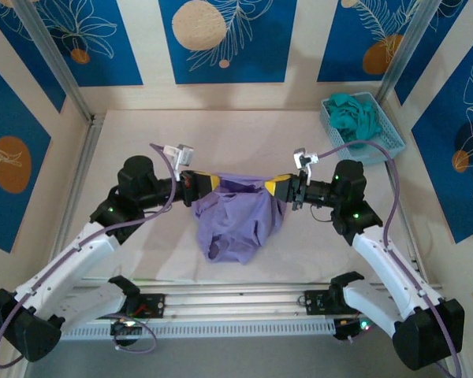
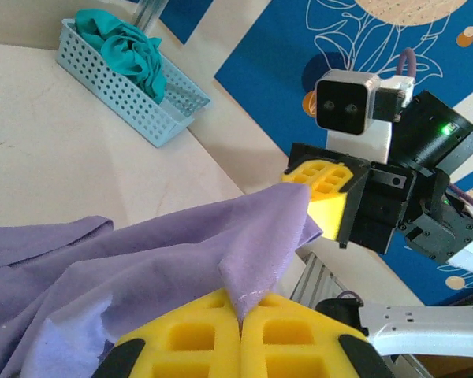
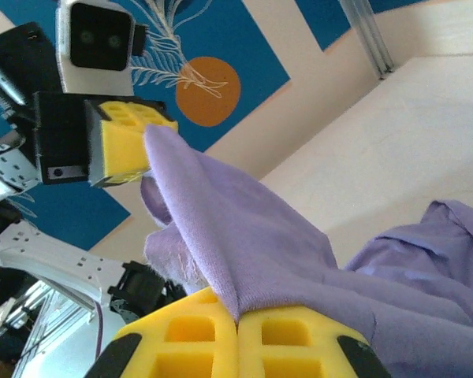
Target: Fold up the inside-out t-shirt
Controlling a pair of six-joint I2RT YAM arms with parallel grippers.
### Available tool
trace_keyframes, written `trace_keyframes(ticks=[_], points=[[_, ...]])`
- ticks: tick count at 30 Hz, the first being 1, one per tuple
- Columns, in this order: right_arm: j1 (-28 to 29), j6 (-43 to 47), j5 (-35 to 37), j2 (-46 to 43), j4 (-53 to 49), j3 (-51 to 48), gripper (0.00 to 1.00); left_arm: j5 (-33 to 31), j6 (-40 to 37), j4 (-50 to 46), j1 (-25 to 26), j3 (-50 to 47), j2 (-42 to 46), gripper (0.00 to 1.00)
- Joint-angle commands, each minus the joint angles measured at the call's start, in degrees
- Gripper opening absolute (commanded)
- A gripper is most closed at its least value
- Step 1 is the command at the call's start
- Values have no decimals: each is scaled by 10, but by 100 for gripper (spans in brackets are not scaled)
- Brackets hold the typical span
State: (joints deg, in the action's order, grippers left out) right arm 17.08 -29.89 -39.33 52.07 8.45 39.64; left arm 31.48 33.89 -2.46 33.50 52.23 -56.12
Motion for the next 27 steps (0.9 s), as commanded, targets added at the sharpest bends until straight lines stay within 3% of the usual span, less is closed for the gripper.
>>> trace_keyframes(ticks=[1, 5, 8, 13, 17, 20, 23, 27], points=[[19, 35, 131, 8, -113, 10, 11, 30, 6, 43, -2, -12, -6, 0], [79, 113, 362, 6, -250, 47, 28, 39, 22, 64, 3, -1, -24, 0], [139, 173, 454, -17, -273, 57, 38, 26, 15, 43, 6, 16, -38, 0], [229, 265, 452, -49, -224, 49, 48, 10, 5, 26, 13, 30, -55, 0], [289, 323, 470, -14, -193, 68, 43, 9, 1, 25, 17, 33, -63, 0], [305, 343, 475, 30, -169, 91, 36, 10, 0, 25, 19, 36, -66, 0], [309, 351, 508, 74, -148, 108, 35, 14, -2, 23, 20, 37, -67, 0], [301, 347, 573, 119, -142, 127, 44, 21, -7, 21, 21, 38, -66, 0]])
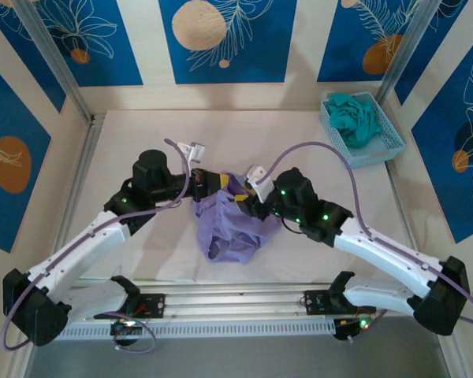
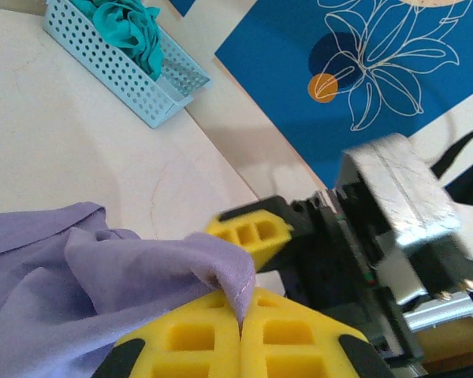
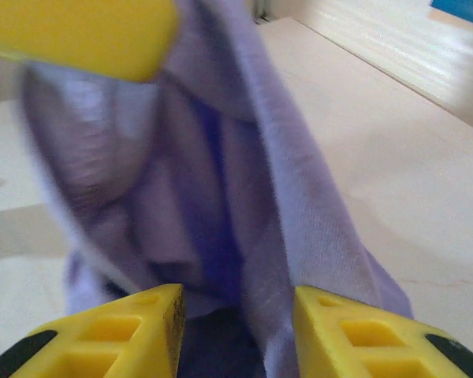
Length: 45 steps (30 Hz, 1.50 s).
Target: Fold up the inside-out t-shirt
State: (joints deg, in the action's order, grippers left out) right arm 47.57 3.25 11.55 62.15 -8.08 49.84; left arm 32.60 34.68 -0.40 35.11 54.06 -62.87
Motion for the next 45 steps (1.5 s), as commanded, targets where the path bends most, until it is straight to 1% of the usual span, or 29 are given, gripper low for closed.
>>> trace_keyframes(ticks=[1, 3, 6, 8, 9, 11, 12, 13, 14, 15, 18, 19, 20, 21, 23, 26, 29, 34, 37, 38, 40, 42, 45], points=[[-8, 16, 70, 26, 25, 28, 47, 14, -17, 2, 5, 19, 3, 0], [-20, 4, 76, 37, 28, 32, 49, 20, -20, 1, 4, 19, 2, 0], [-43, -9, 39, 46, 34, 32, 49, 18, -29, -2, 5, 19, 4, 0], [-58, -20, 5, 53, 32, 35, 47, 16, -32, -2, 4, 19, 5, 0], [-64, -24, -10, 56, 31, 36, 43, 17, -34, -2, 4, 20, 4, 0], [-77, -32, -66, 55, 24, 36, 23, 11, -39, -7, 5, 21, 5, 0], [-84, -36, -95, 50, 22, 35, 15, 2, -42, -11, 4, 23, 5, 0], [-93, -43, -140, 44, 20, 32, 7, -12, -48, -19, 3, 24, 6, 0], [-104, -55, -186, 35, 19, 28, 1, -32, -56, -32, 4, 27, 6, 0], [-114, -68, -226, 26, 18, 25, 0, -57, -65, -46, 4, 32, 4, 0], [-156, -124, -373, 2, 28, 12, 0, -177, -102, -101, 4, 49, -6, 0], [-169, -148, -420, -4, 41, 8, 0, -215, -115, -109, 3, 53, -12, 0], [-180, -175, -459, -8, 61, 2, 0, -249, -126, -114, 4, 58, -22, 2], [-187, -201, -485, -11, 84, -5, 0, -269, -135, -119, 4, 63, -32, 4], [-197, -269, -524, -12, 157, -24, 0, -290, -148, -125, 4, 78, -59, 6], [-203, -345, -526, -7, 233, -43, 0, -285, -151, -147, 4, 95, -86, 14], [-204, -385, -502, -2, 271, -57, 0, -261, -143, -152, 6, 81, -77, 25], [-205, -404, -464, 2, 292, -71, 0, -235, -121, -169, 11, 35, -21, 44], [-204, -404, -452, 2, 293, -74, 0, -215, -100, -177, 17, 15, 13, 52], [-204, -403, -449, 3, 291, -74, 0, -209, -91, -174, 20, 9, 22, 54], [-202, -402, -447, 4, 292, -75, 0, -194, -77, -161, 27, 2, 33, 53], [-201, -402, -444, 5, 291, -75, 0, -175, -68, -146, 33, 2, 32, 50], [-196, -398, -443, 6, 288, -74, 0, -149, -59, -119, 38, 12, 14, 43]])
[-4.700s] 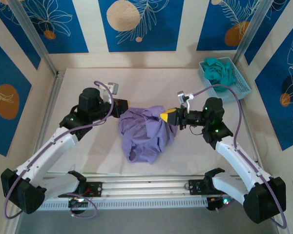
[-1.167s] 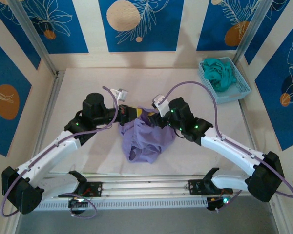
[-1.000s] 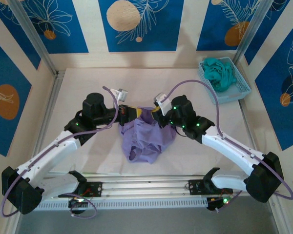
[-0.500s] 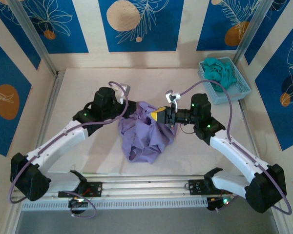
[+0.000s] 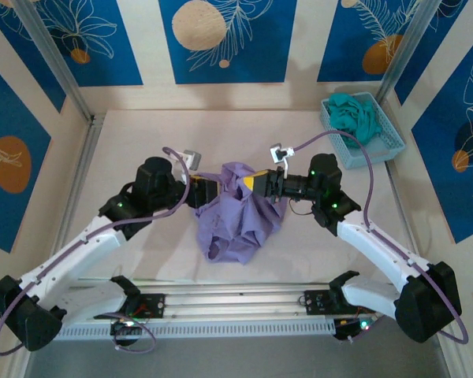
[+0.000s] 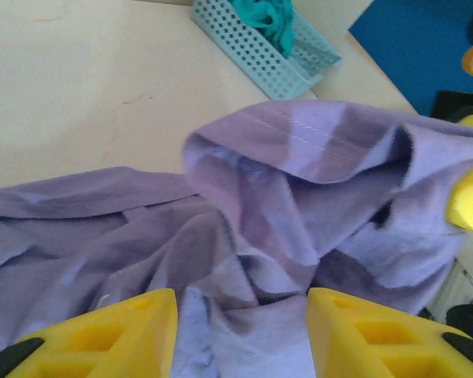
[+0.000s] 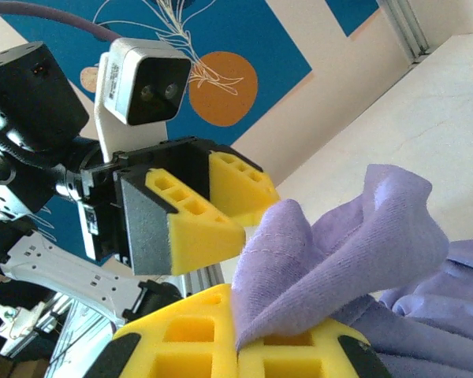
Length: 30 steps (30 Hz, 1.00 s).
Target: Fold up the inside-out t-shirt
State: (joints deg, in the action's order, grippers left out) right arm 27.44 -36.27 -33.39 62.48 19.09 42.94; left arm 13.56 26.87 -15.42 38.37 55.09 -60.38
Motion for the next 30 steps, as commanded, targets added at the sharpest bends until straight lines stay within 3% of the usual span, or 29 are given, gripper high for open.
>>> trace_keyframes(ticks=[1, 12, 20, 24, 28, 30], points=[[6, 0, 8, 2, 13, -2, 0, 50, 19, 37, 7, 7, -21, 40], [10, 16, 16, -8, -4, -6, 0, 67, 19, 46, 10, 38, -81, 25], [5, 76, 36, -34, -61, -3, 0, 57, 8, 44, 6, 42, -70, 1], [-13, 135, 74, -69, -101, -17, 0, 116, 33, 117, -7, 16, -25, 0], [-43, 123, 42, -84, -77, -37, 0, 208, 115, 249, -30, -24, 15, 0], [-56, 106, 20, -87, -64, -43, 0, 219, 124, 245, -42, -27, 30, 0]])
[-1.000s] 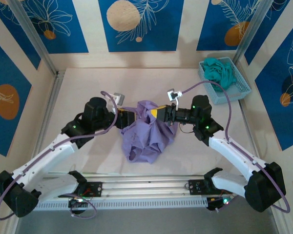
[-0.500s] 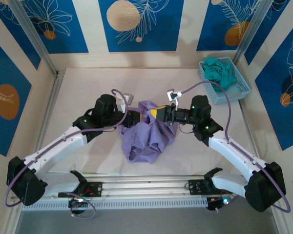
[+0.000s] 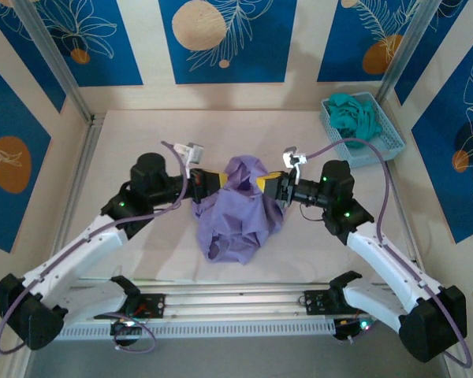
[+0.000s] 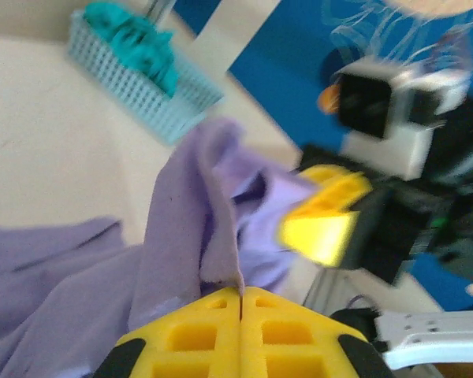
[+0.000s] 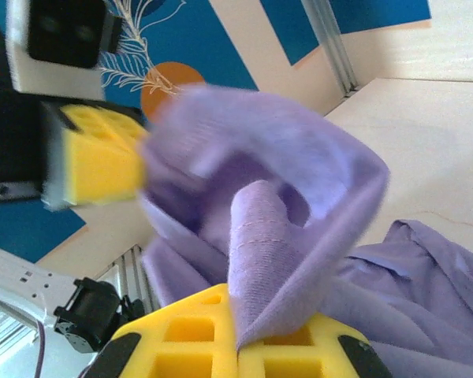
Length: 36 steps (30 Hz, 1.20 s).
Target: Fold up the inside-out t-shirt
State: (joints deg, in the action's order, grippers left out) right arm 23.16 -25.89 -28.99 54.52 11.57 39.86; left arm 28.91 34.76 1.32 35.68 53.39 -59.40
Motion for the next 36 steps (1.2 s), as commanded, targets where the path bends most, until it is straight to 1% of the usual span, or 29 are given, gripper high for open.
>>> trace_keyframes(ticks=[1, 5, 11, 16, 18, 21, 23, 27, 30, 31, 33, 34, 36], points=[[-19, -5, -34, -11, 18, -14, 0, 59, 36, 56, -21, -10, 30, 0], [-34, -19, -60, -20, 28, -18, 0, 23, -6, -23, -46, -13, 66, 0], [-45, -27, -68, -22, 24, -23, 0, 6, -13, -58, -71, -29, 95, 0], [-41, -74, -102, -1, 84, -24, 0, -2, -30, -79, -71, -35, 78, 0], [-31, -86, -115, 13, 102, -19, 0, -9, -44, -96, -68, -33, 65, 0], [-7, -102, -138, 33, 131, -9, 0, -21, -60, -96, -57, -39, 49, 0], [5, -120, -155, 46, 162, -5, 0, -47, -75, -111, -54, -42, 36, 0], [13, -131, -171, 53, 187, 0, 0, -128, -99, -166, -54, -40, 11, 0], [16, -129, -171, 56, 186, 1, 0, -151, -113, -186, -52, -44, -1, 0], [16, -129, -171, 57, 185, 2, 0, -153, -119, -189, -51, -46, -2, 1], [18, -127, -172, 63, 185, 2, 0, -155, -131, -190, -48, -49, 2, 10], [19, -125, -172, 65, 183, 4, 0, -156, -139, -189, -46, -51, 9, 16], [20, -118, -170, 69, 171, 6, 0, -163, -159, -179, -39, -57, 30, 26]])
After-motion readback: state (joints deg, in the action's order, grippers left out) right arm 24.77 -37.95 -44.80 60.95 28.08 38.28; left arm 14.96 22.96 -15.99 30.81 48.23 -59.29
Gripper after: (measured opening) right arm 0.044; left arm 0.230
